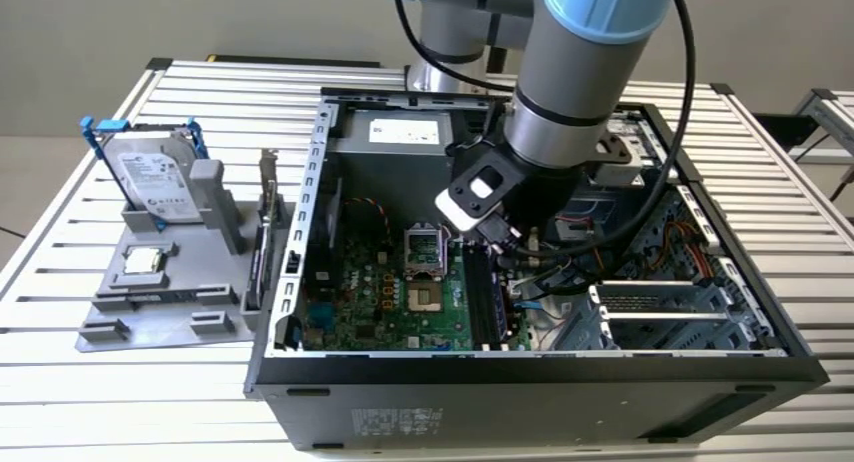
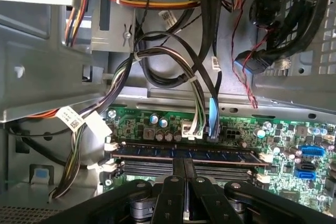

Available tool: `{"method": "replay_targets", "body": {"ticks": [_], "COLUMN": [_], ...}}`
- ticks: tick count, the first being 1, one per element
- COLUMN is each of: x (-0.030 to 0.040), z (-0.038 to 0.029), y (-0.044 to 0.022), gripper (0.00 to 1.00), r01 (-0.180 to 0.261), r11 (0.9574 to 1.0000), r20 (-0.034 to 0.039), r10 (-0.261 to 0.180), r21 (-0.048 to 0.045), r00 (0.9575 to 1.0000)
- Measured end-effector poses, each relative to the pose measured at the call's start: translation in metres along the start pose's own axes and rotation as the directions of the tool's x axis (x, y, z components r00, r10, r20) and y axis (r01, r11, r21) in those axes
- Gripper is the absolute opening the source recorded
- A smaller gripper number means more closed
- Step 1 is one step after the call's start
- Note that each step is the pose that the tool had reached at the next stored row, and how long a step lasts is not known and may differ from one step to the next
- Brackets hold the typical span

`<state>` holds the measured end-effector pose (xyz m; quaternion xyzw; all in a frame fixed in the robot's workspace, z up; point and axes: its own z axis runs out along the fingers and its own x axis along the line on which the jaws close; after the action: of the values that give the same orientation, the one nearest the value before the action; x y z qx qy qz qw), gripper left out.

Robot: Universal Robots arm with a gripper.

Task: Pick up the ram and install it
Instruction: 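Press down the ram until it locks into place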

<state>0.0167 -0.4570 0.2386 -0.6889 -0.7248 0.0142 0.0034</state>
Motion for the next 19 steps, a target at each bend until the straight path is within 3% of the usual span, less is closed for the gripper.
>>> {"method": "replay_targets", "body": {"ticks": [19], "x": [0.0002], "z": [0.0140], "y": [0.0003], "gripper": [0.00], "r01": [0.000], "r11": [1.0000], "r20": [0.0003], "r10": [0.000], "r21": [0.0001], "r00": [1.0000]}}
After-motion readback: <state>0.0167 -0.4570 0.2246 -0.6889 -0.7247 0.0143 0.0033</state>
